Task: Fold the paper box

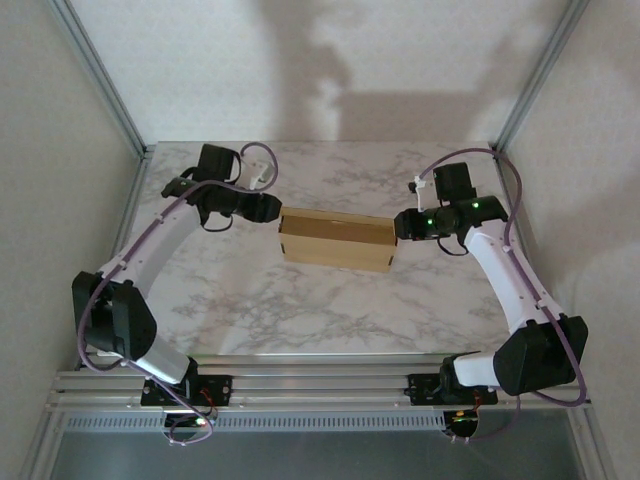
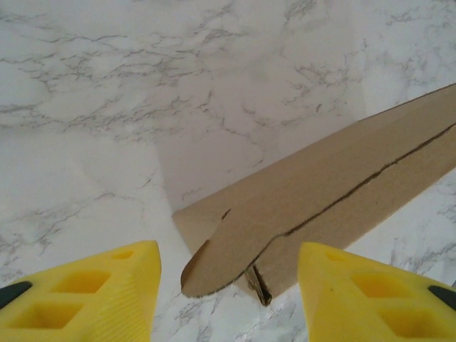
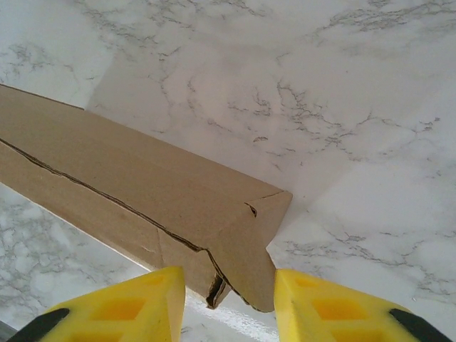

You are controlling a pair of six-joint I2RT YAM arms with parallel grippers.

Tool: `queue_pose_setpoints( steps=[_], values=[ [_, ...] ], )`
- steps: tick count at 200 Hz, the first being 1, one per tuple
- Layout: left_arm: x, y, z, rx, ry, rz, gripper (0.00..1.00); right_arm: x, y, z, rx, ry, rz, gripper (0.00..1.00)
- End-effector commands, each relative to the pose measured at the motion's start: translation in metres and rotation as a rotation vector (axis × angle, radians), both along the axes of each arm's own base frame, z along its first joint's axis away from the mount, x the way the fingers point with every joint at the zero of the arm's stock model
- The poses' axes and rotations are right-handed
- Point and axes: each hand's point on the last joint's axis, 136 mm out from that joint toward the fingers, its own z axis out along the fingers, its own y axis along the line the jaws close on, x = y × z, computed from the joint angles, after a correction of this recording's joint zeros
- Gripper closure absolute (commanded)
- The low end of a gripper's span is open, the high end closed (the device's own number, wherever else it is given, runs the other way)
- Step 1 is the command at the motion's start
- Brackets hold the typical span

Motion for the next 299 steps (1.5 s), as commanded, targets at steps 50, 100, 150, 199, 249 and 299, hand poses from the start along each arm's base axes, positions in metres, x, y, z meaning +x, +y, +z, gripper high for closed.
queue_pose_setpoints(
  steps=[50,100,150,199,249,299],
  values=[
    [-0.007,-0.015,-0.013,0.014,0.072,-0.051,0.59,0.005,0.002,0.005,-0.034,-0.025,0.009,0.71],
    [-0.005,-0.018,-0.004,-0.007,0.056,-0.043,0.63,0.005,0.002,0.002,-0.037,-0.022,-0.001,0.78],
    [-0.004,-0.027,0.001,-0.068,0.088,-0.029,0.81,0.006,0.006,0.006,-0.034,-0.026,-0.021,0.85],
    [-0.009,-0.035,0.012,-0.108,0.096,-0.013,0.87,0.006,0.008,0.009,-0.030,-0.020,-0.044,0.90],
    [-0.013,-0.034,-0.001,-0.075,0.112,0.019,0.88,0.008,0.012,0.009,-0.018,-0.006,-0.059,0.93],
    [-0.016,-0.031,-0.012,-0.051,0.119,0.035,0.90,0.008,0.017,0.013,0.021,0.026,-0.084,0.94]
  ],
)
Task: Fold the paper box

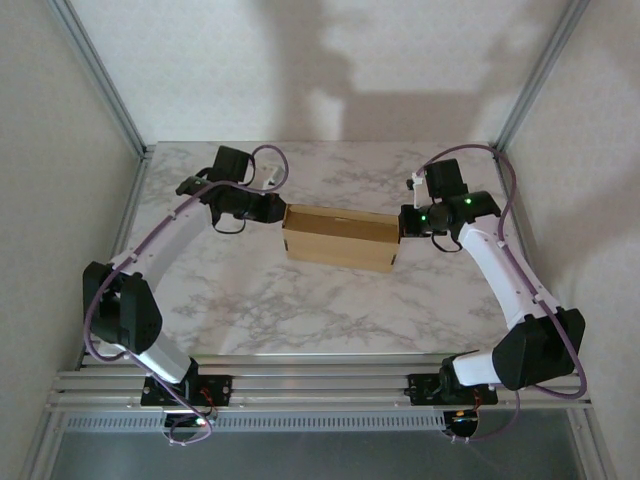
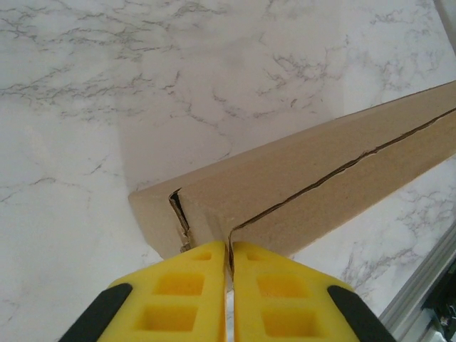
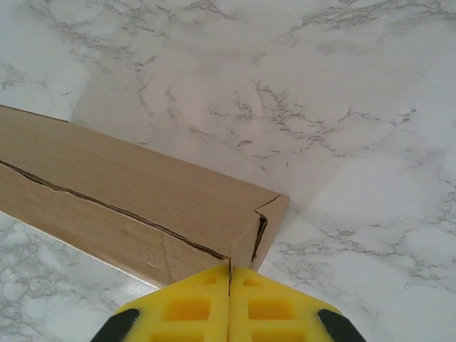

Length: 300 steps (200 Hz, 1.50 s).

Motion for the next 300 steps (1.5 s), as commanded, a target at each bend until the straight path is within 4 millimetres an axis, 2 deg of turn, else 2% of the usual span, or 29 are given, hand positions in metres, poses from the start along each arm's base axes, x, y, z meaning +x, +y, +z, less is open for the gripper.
queue_pose_setpoints(
  steps=[1,112,153,181,212,253,272,300],
  values=[
    [-0.010,-0.006,-0.001,0.006,-0.001,-0.010,0.90,0.000,0.015,0.012,0.059,0.003,0.010,0.94],
    [-0.025,-0.017,-0.018,0.028,0.025,-0.028,0.90,0.002,0.021,0.014,0.121,0.045,-0.045,0.97],
    [-0.025,-0.015,-0.020,0.038,0.030,-0.011,0.90,-0.007,0.013,-0.002,0.062,0.062,-0.026,0.98],
    [-0.026,-0.013,-0.023,0.042,0.033,-0.001,0.90,-0.015,-0.002,-0.016,-0.031,0.062,-0.014,0.99],
    [-0.029,-0.011,-0.028,0.051,0.045,0.005,0.90,-0.019,-0.013,-0.018,-0.093,0.049,-0.006,0.98],
    [-0.034,-0.010,-0.031,0.042,0.053,0.012,0.90,-0.025,-0.003,-0.018,-0.036,0.053,0.017,0.88],
    [-0.036,-0.009,-0.031,0.039,0.053,0.018,0.88,-0.026,0.002,-0.005,0.011,0.027,0.014,0.81],
    [-0.034,-0.010,-0.033,0.035,0.062,0.028,0.87,-0.026,0.005,0.017,0.064,-0.013,0.000,0.63]
  ],
)
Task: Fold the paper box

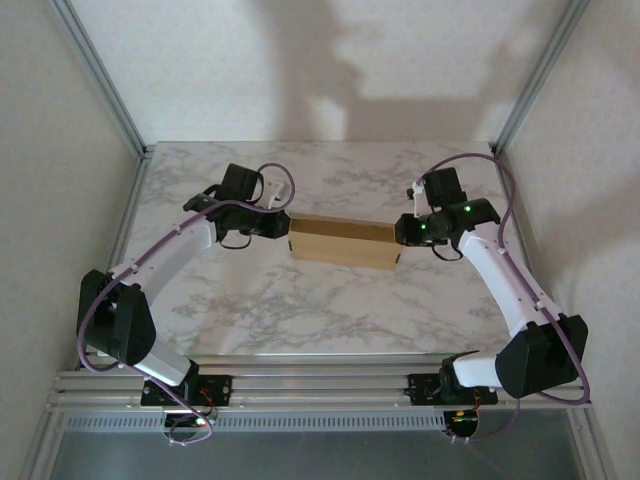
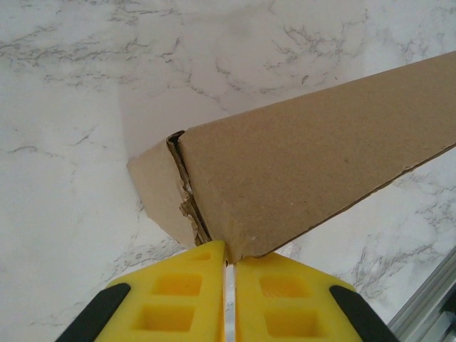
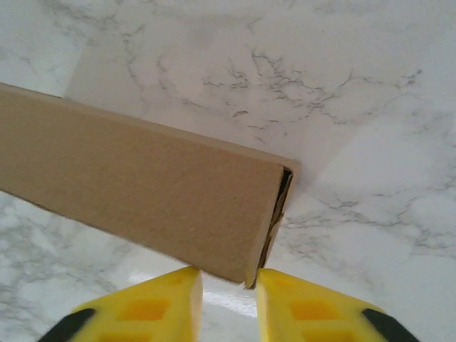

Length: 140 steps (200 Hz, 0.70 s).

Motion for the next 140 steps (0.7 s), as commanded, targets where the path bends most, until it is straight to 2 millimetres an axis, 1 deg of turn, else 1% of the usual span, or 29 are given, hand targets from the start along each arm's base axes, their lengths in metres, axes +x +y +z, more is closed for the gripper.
queue_pose_setpoints(
  steps=[1,27,39,48,72,93,113,140],
  values=[
    [-0.012,-0.003,-0.008,-0.003,0.052,0.001,0.87,-0.006,0.007,0.028,0.066,-0.051,0.008,0.63],
    [-0.008,-0.004,-0.008,-0.008,0.054,0.004,0.86,-0.002,0.001,0.039,0.067,-0.076,-0.044,0.48],
    [-0.008,-0.005,-0.007,-0.009,0.052,0.004,0.86,0.004,-0.004,0.043,0.066,-0.100,-0.086,0.47],
    [-0.007,-0.004,-0.006,-0.008,0.051,0.005,0.86,0.008,-0.004,0.045,0.078,-0.112,-0.112,0.51],
    [-0.007,-0.004,-0.005,-0.008,0.049,0.008,0.85,0.024,0.002,0.049,0.131,-0.149,-0.147,0.76],
    [-0.008,-0.003,-0.006,-0.006,0.053,0.012,0.82,0.034,0.013,0.049,0.187,-0.157,-0.142,0.90],
    [-0.008,-0.003,-0.005,-0.007,0.050,0.015,0.82,0.037,0.020,0.045,0.223,-0.152,-0.131,0.95],
    [-0.008,-0.004,-0.002,-0.013,0.050,0.018,0.80,0.035,0.020,0.027,0.220,-0.117,-0.139,0.97]
  ],
)
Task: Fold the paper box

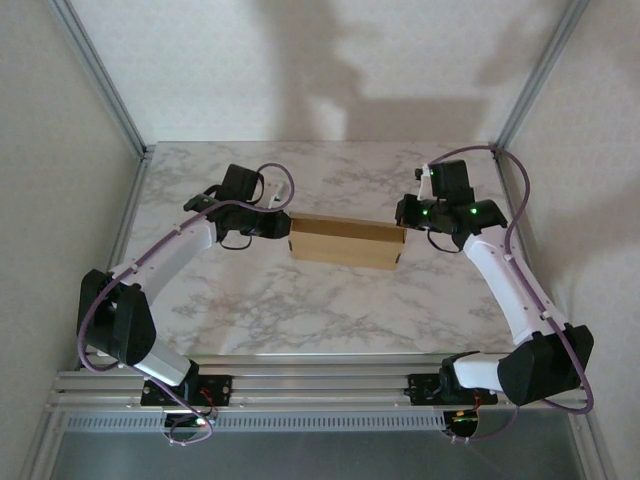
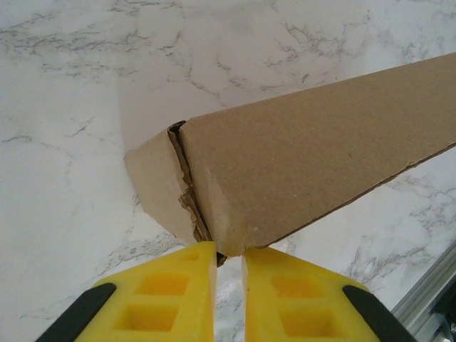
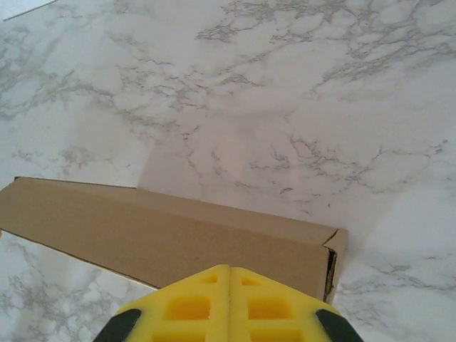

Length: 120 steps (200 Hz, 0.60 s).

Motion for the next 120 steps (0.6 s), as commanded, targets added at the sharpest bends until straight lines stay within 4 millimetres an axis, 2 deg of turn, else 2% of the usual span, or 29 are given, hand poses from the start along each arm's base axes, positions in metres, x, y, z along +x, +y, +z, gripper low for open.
queue_pose_setpoints(
  steps=[1,24,59,95,120],
  values=[
    [-0.006,-0.004,-0.001,-0.004,0.025,-0.004,0.79,0.002,0.005,-0.014,0.034,0.026,-0.005,0.97],
    [-0.009,-0.003,0.007,-0.011,0.020,-0.006,0.74,-0.002,0.007,-0.028,0.052,0.053,-0.003,0.97],
    [-0.016,-0.005,0.044,-0.086,-0.022,-0.015,0.67,-0.006,0.007,-0.041,0.054,0.074,-0.008,0.98],
    [-0.022,-0.015,0.086,-0.276,-0.057,-0.063,0.64,-0.013,0.004,-0.056,0.053,0.085,-0.016,0.97],
    [-0.012,-0.024,0.090,-0.339,-0.063,-0.060,0.63,-0.018,0.004,-0.065,0.059,0.098,-0.014,0.97]
  ],
)
